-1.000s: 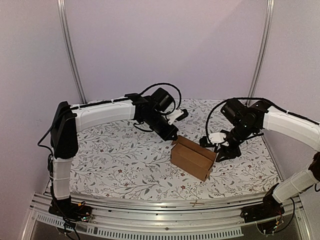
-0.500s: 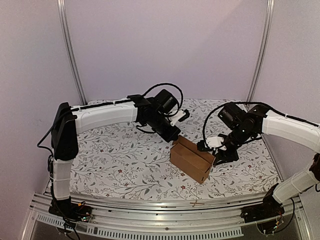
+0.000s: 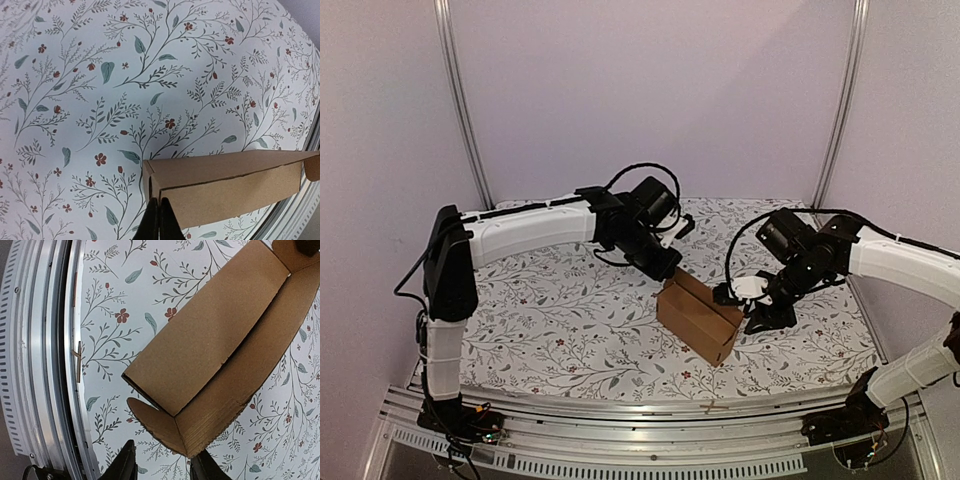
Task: Fold the paper box
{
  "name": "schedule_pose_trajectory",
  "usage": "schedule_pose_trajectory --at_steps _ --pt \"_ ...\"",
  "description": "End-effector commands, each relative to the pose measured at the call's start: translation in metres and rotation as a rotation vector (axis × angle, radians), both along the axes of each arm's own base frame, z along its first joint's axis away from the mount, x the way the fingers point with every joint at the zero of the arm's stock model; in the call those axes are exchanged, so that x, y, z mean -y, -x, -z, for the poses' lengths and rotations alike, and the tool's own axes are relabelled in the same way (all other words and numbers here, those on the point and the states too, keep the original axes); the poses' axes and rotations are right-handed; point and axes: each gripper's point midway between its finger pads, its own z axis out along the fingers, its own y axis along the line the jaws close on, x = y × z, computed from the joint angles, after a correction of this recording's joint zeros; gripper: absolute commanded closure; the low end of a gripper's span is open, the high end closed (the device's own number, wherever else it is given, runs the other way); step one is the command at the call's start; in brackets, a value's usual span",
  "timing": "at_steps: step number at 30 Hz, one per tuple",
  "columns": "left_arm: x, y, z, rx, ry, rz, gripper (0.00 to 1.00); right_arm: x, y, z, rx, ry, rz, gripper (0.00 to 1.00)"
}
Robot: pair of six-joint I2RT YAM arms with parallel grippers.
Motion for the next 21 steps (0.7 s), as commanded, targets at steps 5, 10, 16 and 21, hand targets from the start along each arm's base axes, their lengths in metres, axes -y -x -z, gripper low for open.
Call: schedule_pose_trajectory --at_steps 5,10,16,21 --pt "0.006 0.014 0.018 0.02 -0.07 0.028 1.0 -0.001 0.003 0.002 0.013 -0.003 0.024 0.66" --pt "0.0 0.014 0.024 0.049 -0.108 0.037 1.0 -0.001 0.002 0.003 0.015 0.0 0.028 0.66" --pt "-0.002 0.02 0.032 0.037 -0.11 0.03 1.0 -0.004 0.002 0.003 0.018 -0.007 0.033 0.66" --pt "-0.005 0.024 0.038 0.033 -0.111 0.023 1.0 -0.005 0.004 0.004 0.029 0.003 0.03 0.67"
